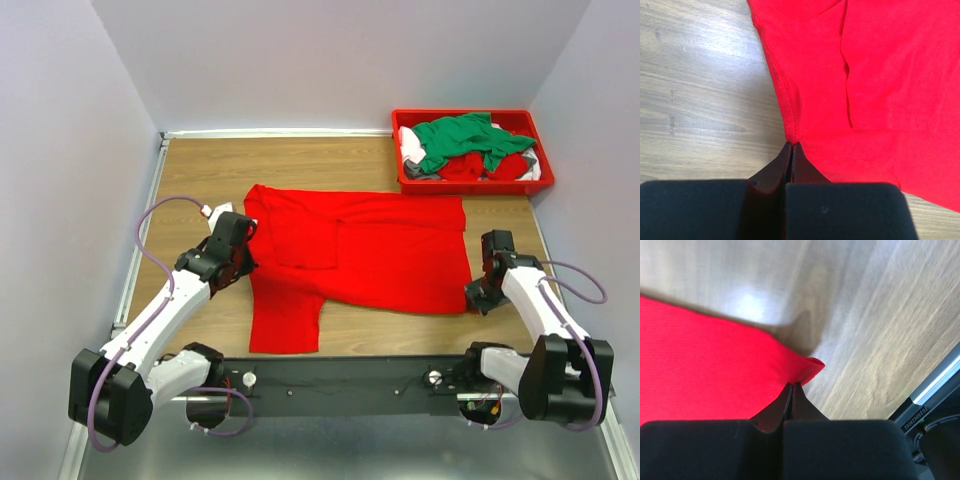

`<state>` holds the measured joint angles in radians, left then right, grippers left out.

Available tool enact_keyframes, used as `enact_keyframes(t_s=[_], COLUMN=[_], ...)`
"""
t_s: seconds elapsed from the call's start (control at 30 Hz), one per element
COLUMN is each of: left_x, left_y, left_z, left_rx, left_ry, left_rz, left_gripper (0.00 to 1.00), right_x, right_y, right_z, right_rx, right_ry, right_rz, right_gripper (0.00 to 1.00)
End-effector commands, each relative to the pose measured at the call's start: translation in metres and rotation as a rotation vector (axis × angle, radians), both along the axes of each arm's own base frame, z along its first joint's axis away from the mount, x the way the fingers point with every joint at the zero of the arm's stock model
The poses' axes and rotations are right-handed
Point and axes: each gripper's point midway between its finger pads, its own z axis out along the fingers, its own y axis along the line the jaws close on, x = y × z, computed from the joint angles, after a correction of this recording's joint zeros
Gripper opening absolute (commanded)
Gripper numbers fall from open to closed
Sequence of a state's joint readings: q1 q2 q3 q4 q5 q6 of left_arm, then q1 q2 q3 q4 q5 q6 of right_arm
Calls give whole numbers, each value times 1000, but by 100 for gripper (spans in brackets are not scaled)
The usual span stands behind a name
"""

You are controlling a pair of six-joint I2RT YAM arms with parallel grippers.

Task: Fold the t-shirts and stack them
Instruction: Fold the tshirt

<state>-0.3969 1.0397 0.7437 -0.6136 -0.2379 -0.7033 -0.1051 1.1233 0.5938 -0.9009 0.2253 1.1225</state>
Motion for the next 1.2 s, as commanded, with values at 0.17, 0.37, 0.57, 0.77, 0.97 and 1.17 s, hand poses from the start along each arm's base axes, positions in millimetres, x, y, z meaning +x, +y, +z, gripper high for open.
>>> enact_keyframes(t_s=[0.17, 0.37, 0.57, 0.77, 0.97, 1.17], left_x=[1, 14, 38, 64, 83, 89], left_y=[9, 10, 16, 35, 46, 46], left_z=[3, 3, 13, 14, -4, -15], left_rx=[34, 51, 101, 139, 159, 144], left_ry=[20, 29, 35, 45, 102, 117], left_rz=[0, -14, -26, -1, 0, 36], left_gripper=[0, 0, 0, 0, 0, 0], right_x=[25, 55, 91, 119, 139, 169], right_y=[-9, -19, -31, -35, -40, -32], right_z=[40, 62, 75, 73, 61, 60], right_rx=[-45, -96, -151, -177, -201, -196], right_ry=[-37, -56, -64, -87, -83, -131], right_rz=[140, 269, 374, 456, 520, 565], right_gripper=[0, 1, 1, 1, 1, 1])
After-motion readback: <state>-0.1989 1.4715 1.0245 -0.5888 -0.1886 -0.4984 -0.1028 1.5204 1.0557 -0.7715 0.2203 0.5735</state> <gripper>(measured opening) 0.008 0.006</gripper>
